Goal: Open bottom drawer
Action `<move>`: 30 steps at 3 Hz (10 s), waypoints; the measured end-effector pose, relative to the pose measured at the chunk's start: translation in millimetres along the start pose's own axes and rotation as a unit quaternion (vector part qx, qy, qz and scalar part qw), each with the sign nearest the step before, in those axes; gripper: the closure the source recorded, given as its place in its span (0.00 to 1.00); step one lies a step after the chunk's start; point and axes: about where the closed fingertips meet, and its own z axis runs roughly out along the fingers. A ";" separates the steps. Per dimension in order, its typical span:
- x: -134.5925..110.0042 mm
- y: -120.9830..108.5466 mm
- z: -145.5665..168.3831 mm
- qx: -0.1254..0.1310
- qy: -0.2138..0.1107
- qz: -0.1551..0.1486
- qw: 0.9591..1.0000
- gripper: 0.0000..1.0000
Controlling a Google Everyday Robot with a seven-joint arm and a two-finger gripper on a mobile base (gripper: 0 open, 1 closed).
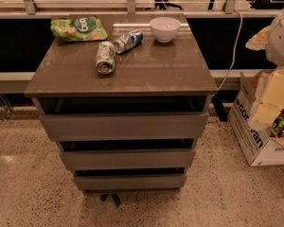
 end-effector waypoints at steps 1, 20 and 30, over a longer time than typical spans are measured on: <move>0.0 0.0 0.0 0.000 0.000 0.000 1.000 0.00; -27.8 205.2 646.9 0.048 -0.340 -0.085 0.935 0.00; -5.9 108.9 791.0 0.089 -0.193 -0.144 0.966 0.00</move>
Offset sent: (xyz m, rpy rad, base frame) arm 0.0325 0.1148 -0.2537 0.4291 0.0082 0.0624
